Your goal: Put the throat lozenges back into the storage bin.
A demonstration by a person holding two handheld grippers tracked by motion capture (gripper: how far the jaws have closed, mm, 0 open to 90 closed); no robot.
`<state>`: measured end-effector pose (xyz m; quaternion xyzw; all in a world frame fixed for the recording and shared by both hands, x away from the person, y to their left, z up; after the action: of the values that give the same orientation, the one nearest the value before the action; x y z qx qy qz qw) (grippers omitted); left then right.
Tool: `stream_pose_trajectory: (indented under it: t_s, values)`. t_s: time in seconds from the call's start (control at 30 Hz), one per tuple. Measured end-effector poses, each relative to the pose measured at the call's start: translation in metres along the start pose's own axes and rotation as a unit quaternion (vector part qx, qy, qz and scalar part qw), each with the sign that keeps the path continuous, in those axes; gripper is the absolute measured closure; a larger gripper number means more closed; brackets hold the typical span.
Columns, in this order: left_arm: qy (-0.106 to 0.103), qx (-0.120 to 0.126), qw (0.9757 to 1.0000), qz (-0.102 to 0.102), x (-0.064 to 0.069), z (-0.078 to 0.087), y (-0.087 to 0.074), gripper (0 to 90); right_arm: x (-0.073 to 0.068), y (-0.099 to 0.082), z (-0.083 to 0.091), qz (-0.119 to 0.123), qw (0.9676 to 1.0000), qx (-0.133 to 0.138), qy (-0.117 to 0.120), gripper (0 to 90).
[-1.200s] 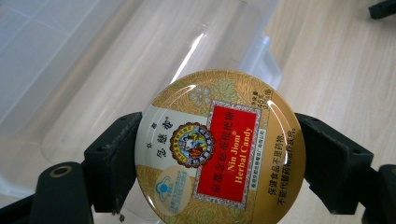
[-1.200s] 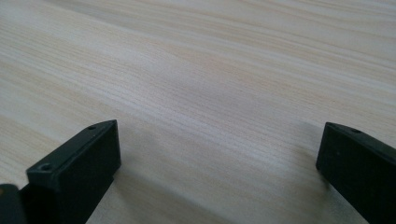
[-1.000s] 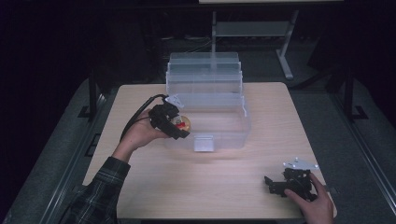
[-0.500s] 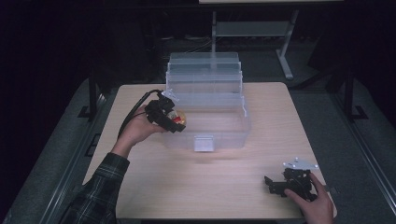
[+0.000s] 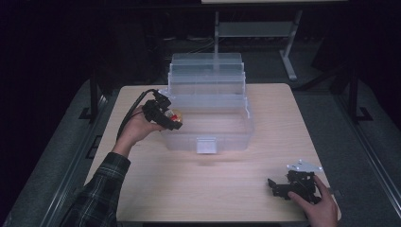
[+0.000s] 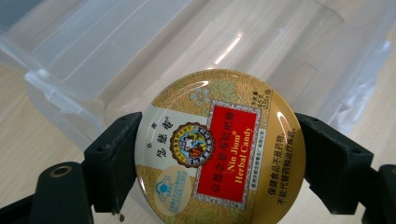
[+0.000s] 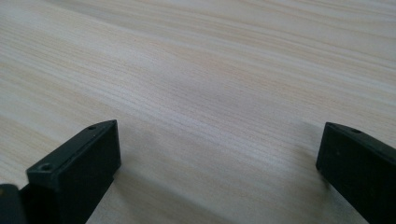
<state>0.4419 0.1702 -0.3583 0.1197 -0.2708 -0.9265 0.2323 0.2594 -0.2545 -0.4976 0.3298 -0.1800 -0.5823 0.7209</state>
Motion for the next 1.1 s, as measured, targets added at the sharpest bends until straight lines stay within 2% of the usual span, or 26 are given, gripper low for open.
stream_pose_trajectory:
  t_s: [0.53,1.1]
  values:
    - [-0.005,0.007,1.0,0.002,-0.002,-0.005,-0.001,18.9,0.0,0.0,0.0,0.0,1.0,0.0,0.0,0.0]
    - [0.0,0.022,0.9998,0.003,0.001,0.006,-0.004,19.1,0.0,0.0,0.0,0.0,1.0,0.0,0.0,0.0]
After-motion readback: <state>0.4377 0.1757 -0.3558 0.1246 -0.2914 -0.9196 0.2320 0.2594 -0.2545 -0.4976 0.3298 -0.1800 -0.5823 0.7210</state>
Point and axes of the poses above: each handheld gripper's, and its own axes: z roughly backward along the jaws, y roughly out of its top, x roughly to its right, the point moved 2 cm from there along -z, roughly forward along the jaws, and after that the axes turned 8 degrees about -z, right-handed, at the moved point
